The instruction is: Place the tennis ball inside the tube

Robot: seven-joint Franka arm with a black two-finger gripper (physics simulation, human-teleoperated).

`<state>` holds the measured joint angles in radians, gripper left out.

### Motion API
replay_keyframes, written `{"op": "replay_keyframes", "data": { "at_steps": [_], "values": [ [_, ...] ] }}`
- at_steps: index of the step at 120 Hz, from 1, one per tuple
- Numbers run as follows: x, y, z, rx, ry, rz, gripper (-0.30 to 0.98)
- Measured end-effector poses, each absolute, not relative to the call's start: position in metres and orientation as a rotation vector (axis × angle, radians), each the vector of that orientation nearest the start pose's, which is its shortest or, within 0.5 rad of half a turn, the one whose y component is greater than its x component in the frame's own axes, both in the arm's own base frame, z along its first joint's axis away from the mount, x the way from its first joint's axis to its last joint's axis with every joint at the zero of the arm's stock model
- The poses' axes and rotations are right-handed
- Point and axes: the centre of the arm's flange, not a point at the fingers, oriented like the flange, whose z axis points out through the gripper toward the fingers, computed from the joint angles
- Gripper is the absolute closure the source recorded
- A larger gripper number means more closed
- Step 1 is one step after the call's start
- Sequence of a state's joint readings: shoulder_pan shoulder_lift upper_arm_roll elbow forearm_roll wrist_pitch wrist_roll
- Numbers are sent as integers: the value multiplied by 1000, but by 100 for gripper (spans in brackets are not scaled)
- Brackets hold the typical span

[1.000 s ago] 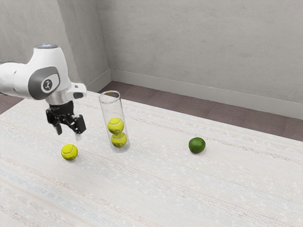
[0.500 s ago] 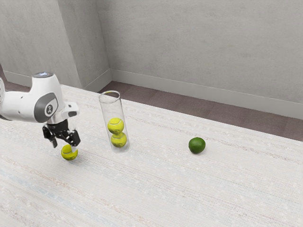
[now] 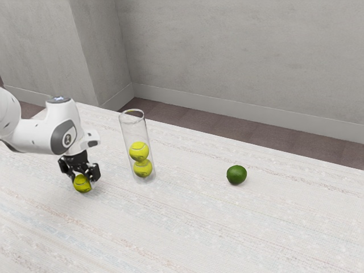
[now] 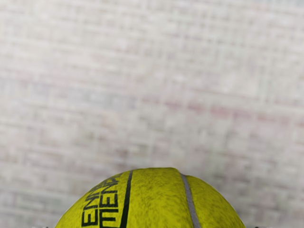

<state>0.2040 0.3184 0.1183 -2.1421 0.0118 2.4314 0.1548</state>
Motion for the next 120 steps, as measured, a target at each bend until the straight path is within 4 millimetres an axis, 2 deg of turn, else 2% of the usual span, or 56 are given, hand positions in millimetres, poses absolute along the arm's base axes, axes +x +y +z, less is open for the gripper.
{"op": "replay_keyframes", "data": {
  "at_steps": [39,53,61,69,100,110,120],
  "values": [
    [539,177,253,-3099,-234,57,36],
    [539,173,271,-3105,-248,36,40],
    [540,163,302,-3114,-238,-15,40],
    [541,147,344,-3121,-211,-89,39],
    [516,89,479,-3104,-89,-349,37],
    [535,72,517,-3086,-33,-434,37],
    [569,69,537,-3080,-3,-459,36]
  ]
}}
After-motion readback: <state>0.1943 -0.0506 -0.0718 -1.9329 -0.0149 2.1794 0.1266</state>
